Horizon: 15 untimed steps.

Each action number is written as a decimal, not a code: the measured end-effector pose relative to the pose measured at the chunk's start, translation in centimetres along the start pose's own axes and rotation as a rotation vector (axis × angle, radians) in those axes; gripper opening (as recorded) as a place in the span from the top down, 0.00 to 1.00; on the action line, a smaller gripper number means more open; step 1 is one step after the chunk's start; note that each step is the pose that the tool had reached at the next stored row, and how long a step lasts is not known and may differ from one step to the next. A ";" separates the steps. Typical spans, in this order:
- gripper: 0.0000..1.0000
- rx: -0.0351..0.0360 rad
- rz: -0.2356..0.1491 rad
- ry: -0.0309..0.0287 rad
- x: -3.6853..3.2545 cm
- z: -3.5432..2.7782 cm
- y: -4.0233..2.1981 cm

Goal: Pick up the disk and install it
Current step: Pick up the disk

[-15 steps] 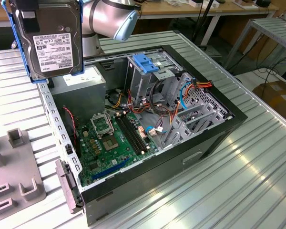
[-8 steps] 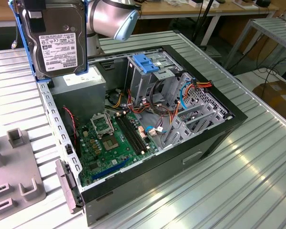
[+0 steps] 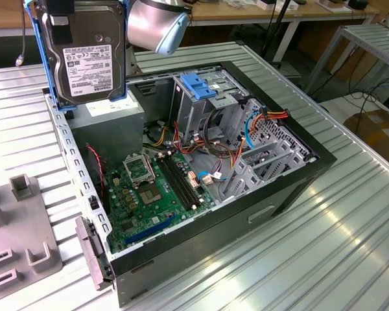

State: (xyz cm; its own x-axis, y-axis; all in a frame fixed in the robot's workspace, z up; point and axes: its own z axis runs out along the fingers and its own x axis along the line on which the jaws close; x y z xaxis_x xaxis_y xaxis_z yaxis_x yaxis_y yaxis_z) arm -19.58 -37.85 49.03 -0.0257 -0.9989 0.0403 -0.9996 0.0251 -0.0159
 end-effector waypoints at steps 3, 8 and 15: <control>0.63 0.0000 0.000 0.0000 0.05 0.05 -0.46; 0.63 0.0000 0.000 0.0001 0.08 0.09 -0.97; 0.63 0.0000 0.000 0.0018 0.06 0.13 -1.55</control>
State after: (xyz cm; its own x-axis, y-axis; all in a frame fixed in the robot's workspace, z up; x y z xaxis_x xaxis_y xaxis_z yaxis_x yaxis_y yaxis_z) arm -18.03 -37.96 48.93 -0.0258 -0.9988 0.0421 -0.9996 0.0252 -0.0159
